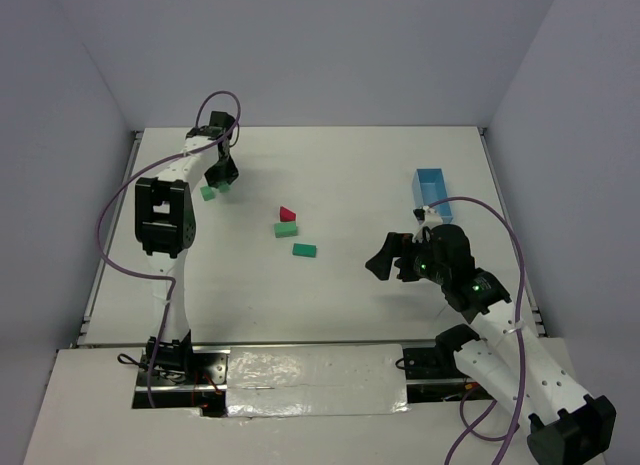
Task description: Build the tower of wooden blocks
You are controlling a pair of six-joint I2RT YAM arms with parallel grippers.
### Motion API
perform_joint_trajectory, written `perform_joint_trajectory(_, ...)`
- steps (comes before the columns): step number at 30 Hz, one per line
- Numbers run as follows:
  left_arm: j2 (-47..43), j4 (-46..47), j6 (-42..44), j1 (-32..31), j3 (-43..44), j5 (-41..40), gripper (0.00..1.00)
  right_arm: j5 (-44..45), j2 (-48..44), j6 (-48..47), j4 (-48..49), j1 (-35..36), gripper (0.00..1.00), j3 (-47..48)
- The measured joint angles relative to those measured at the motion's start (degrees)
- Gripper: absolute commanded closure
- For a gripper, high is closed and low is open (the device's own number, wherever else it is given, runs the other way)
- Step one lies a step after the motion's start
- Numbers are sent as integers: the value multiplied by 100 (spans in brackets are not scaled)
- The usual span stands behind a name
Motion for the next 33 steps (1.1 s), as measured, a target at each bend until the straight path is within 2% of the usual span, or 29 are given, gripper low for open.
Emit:
perform_joint_trajectory(7,0,-17,7,-2,0,0,42,-37,17,0,0,0,1,-4)
perform_joint_trajectory(16,0,-50,17,-52,31,-7,22,-76,20,0,0,0,1,-4)
perform_joint_trajectory(17,0,-72,13,-74,57,-15,4,-76,20,0,0,0,1,-4)
perform_joint_trajectory(18,-2,-105,26,-98,96,-42,1,-76,20,0,0,0,1,-4)
perform_joint_trajectory(25,-437,-214,-52,-190,79,-264,0,-96,20,-2,0,0,1,-4)
perform_joint_trajectory(30,-1071,-127,-125,-37,-404,-299,0,-109,20,-2,2,0,1,-4)
perform_joint_trajectory(33,-1134,-68,-52,133,-579,-114,1,-120,20,-4,0,0,1,-4)
